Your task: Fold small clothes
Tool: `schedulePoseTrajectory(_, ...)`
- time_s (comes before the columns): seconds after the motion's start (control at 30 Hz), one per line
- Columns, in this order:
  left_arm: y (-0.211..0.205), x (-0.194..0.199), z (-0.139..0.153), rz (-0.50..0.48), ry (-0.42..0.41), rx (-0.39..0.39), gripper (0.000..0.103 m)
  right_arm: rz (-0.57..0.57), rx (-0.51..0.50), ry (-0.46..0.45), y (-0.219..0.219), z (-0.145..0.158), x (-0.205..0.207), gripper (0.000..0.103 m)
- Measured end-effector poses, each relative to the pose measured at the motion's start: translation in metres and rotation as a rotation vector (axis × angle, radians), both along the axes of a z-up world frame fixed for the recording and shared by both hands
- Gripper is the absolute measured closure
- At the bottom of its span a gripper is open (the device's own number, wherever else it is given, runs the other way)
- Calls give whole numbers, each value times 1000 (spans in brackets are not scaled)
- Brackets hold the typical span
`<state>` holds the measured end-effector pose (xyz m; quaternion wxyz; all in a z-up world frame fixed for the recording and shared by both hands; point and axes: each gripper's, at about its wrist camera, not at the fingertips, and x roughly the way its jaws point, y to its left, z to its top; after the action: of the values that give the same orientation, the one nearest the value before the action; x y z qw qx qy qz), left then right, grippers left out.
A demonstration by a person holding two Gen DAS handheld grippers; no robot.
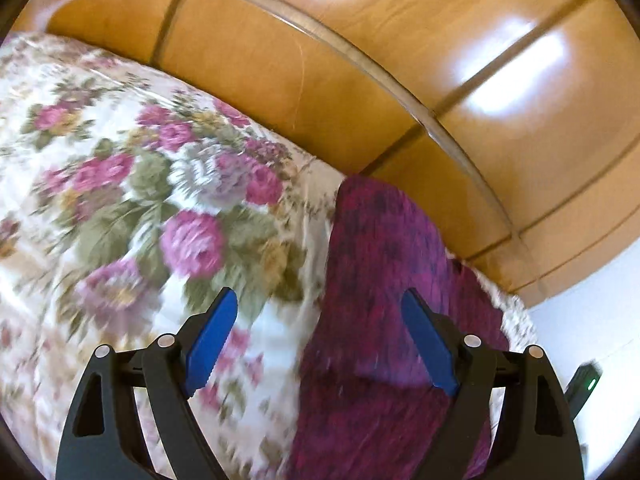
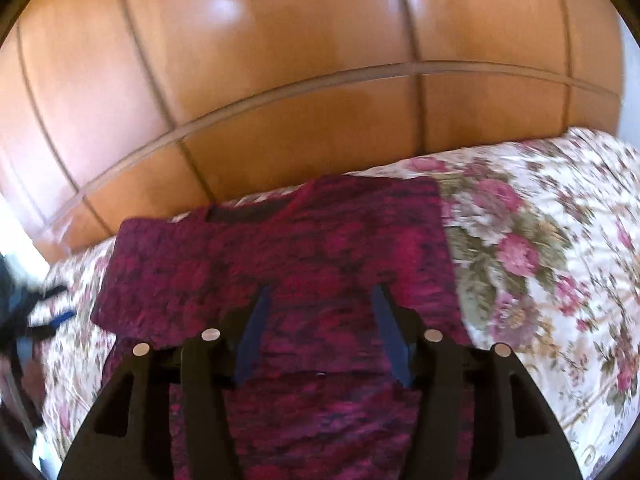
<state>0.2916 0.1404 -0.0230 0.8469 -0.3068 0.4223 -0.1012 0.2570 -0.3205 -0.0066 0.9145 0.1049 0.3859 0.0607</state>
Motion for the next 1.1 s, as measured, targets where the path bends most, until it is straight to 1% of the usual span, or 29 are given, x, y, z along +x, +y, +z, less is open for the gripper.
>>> schedulePoseTrajectory(0.07, 1, 14, 0, -7, 4, -27, 20, 9, -16, 27, 6, -8, 7, 50)
schedulePoseTrajectory(0.13, -1, 33, -6, -30, 20, -59, 20, 4, -27, 48, 8, -15, 13, 49)
schedulePoseTrajectory(0.33, -10, 77, -29, -54, 77, -147, 20, -7, -45, 58, 6, -29, 17, 49)
schedulePoseTrajectory(0.37, -13, 82, -31, -66, 82, -162, 25, -7, -48, 59, 6, -30, 17, 48)
schedulePoseTrajectory(0.4, -19, 87, -32, -97, 82, -189, 35, -8, -53, 59, 7, -32, 18, 48)
schedulePoseTrajectory(0.43, -26, 89, -31, -122, 77, -193, 58, -8, -59, 61, 7, -34, 19, 48)
schedulePoseTrajectory(0.47, -33, 88, -27, -128, 63, -156, 66, -9, -69, 62, 7, -35, 20, 48)
schedulePoseTrajectory(0.53, -47, 79, -11, -113, -3, -20, 78, -14, -109, 64, 9, -38, 21, 47)
schedulePoseTrajectory(0.57, -52, 73, -6, -108, -28, 31, 78, -17, -136, 67, 10, -41, 21, 47)
schedulePoseTrajectory(0.6, -64, 63, 3, -104, -71, 138, 78, -18, -168, 71, 12, -43, 22, 47)
schedulePoseTrajectory(0.63, -74, 58, 5, -101, -86, 223, 78, -17, -207, 75, 16, -46, 24, 47)
schedulePoseTrajectory(0.67, -89, 54, 2, -95, -79, 369, 78, -19, -235, 75, 20, -48, 25, 47)
schedulePoseTrajectory(0.73, -107, 57, -13, -102, -45, 532, 76, -30, -269, 72, 26, -49, 25, 46)
schedulePoseTrajectory(0.77, -113, 62, -24, -108, -24, 590, 73, -34, -285, 67, 29, -49, 26, 46)
schedulePoseTrajectory(0.8, -114, 65, -29, -102, -20, 610, 71, -38, -297, 63, 32, -50, 26, 45)
schedulePoseTrajectory(0.83, -114, 66, -30, -89, -22, 609, 68, -42, -301, 61, 32, -50, 27, 45)
schedulePoseTrajectory(0.9, -106, 68, -26, -49, 2, 574, 60, -47, -304, 57, 32, -51, 26, 43)
schedulePoseTrajectory(0.93, -101, 64, -19, -18, 6, 556, 53, -47, -304, 55, 32, -52, 25, 43)
schedulePoseTrajectory(1.0, -94, 49, -3, 18, -36, 536, 52, -47, -299, 51, 32, -51, 23, 43)
schedulePoseTrajectory(1.03, -93, 37, 6, 28, -70, 533, 52, -48, -296, 47, 32, -51, 22, 43)
schedulePoseTrajectory(1.07, -94, 30, 10, 27, -90, 524, 52, -48, -296, 45, 32, -52, 21, 43)
schedulePoseTrajectory(1.1, -96, 14, 17, 10, -127, 500, 52, -48, -296, 45, 32, -52, 22, 43)
